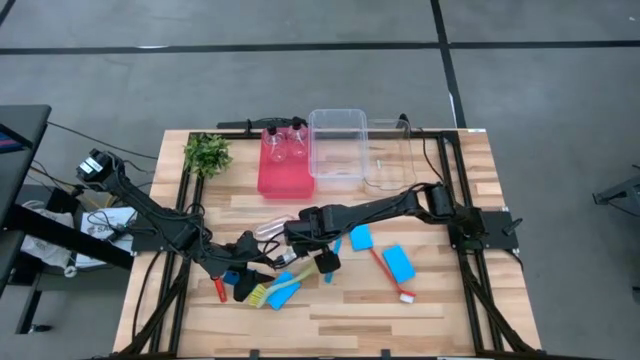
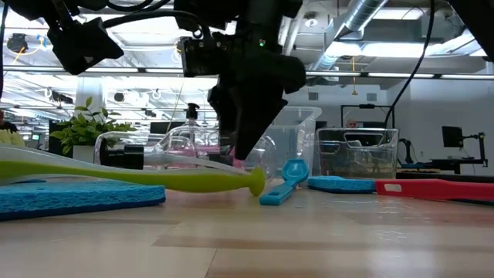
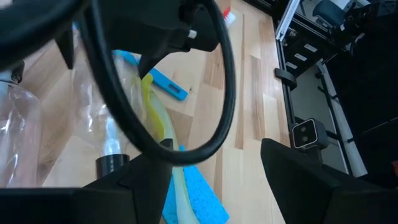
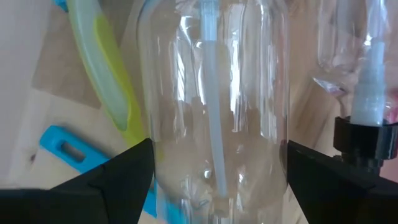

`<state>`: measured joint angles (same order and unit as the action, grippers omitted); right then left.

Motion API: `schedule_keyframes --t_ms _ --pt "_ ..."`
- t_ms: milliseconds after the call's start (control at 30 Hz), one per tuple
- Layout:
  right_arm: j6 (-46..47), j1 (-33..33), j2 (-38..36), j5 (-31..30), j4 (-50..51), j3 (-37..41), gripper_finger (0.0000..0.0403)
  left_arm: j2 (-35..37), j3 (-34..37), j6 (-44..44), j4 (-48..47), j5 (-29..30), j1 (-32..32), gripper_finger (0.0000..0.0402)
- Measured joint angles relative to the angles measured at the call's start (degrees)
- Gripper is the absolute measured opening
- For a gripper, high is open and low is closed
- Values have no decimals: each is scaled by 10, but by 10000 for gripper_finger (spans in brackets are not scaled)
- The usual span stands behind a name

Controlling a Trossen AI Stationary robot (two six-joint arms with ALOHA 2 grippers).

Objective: Pick & Place Kitchen Sink Supplies
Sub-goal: Put the bottom left transparent dishwashing liquid dispenser into the red bin

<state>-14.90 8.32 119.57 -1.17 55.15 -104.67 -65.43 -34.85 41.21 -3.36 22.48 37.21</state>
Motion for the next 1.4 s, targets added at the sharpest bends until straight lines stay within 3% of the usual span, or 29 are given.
schedule_keyframes --t_ms 333,867,1400 --pt "0 15 0 -1 56 -29 327 21 0 0 13 -15 0 245" --pt "31 22 -3 -3 129 -88 327 140 0 -55 27 -14 0 245" --pt "45 21 -3 -3 257 -299 327 221 0 -177 71 28 0 245"
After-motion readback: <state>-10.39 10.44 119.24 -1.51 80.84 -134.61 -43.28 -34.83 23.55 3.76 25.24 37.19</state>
